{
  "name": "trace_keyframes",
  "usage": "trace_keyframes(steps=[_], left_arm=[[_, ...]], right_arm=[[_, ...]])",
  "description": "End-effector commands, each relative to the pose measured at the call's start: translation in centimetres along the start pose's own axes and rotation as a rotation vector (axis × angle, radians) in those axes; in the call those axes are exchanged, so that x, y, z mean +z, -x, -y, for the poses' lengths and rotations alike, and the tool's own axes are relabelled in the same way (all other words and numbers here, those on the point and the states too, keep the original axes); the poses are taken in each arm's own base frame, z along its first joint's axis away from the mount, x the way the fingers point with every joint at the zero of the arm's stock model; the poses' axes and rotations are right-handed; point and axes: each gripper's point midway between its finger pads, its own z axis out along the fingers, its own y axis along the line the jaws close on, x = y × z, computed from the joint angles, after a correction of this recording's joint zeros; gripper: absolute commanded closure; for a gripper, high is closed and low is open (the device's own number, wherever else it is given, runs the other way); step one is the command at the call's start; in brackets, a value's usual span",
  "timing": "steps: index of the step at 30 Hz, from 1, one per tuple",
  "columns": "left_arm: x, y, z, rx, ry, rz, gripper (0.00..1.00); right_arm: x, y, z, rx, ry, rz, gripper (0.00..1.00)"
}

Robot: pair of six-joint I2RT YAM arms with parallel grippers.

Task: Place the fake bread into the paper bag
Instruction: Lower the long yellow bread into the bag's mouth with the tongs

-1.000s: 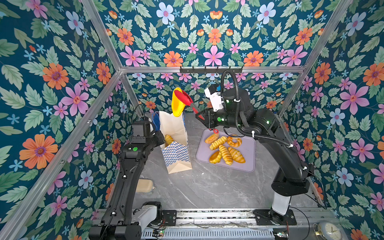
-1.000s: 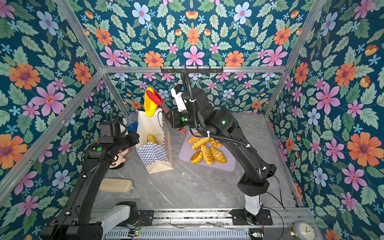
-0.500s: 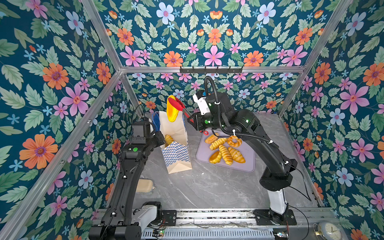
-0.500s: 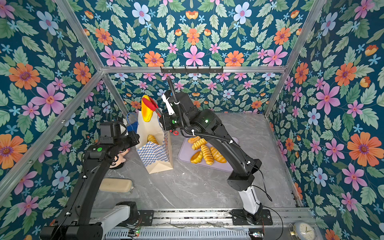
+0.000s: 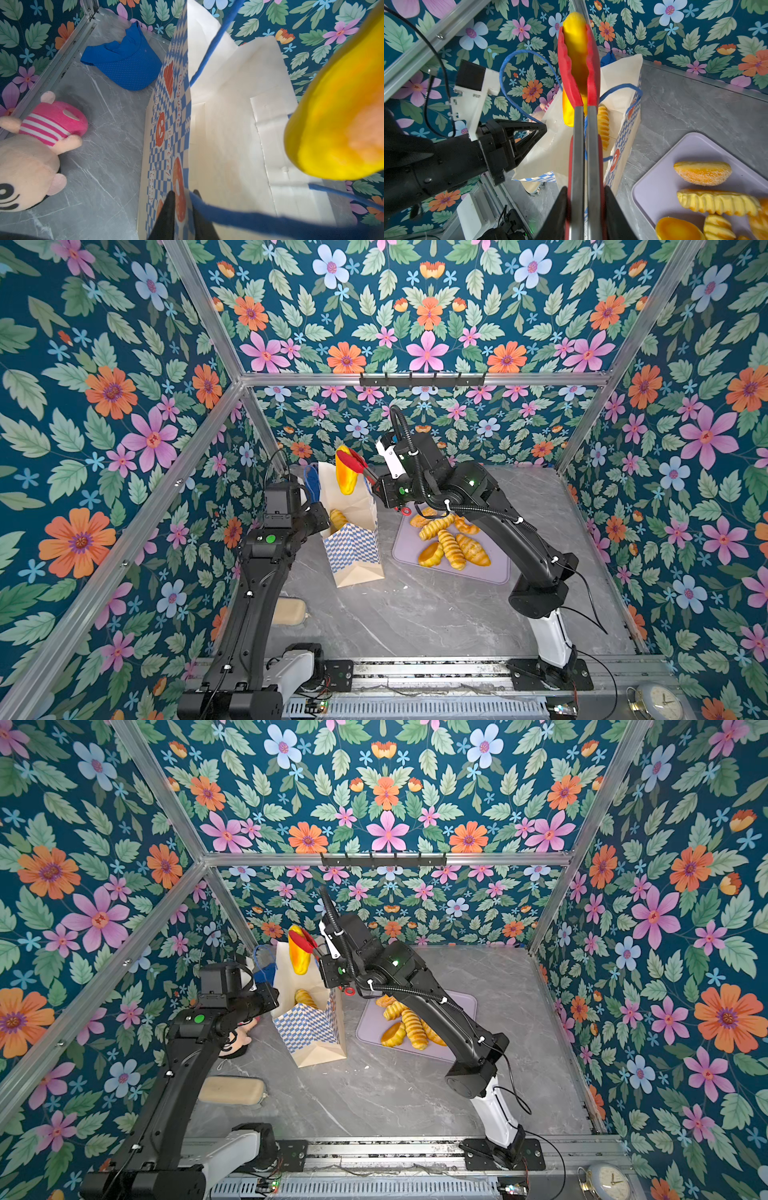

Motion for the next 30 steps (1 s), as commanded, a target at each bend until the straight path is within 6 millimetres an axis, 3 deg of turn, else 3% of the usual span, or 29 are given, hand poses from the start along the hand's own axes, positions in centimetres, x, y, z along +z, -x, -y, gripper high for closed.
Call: trace_keyframes(steps=[1, 14, 22, 30], left_arm=[[0.0, 0.4, 0.0, -0.003, 0.003, 0.016, 0.82], [0.0, 0.3, 0.0, -0.002, 0.004, 0.015, 0.82], [0.0, 0.2, -0.1, -0.002, 0.005, 0.013, 0.82], [0.1, 0.1, -0.1, -0.003, 0.004, 0.01, 0.82]], right_arm=[[0.2, -0.2, 0.4, -0.029, -0.025, -0.006, 0.73], [1.5, -2.8, 2.4, -0.062, -0.116, -0.096, 0.73], [1.3, -3.4, 3.5, -0.075, -0.167, -0.116, 0.67], [1.4, -3.4, 3.0, -0.07, -0.142, -0.115, 0.59]])
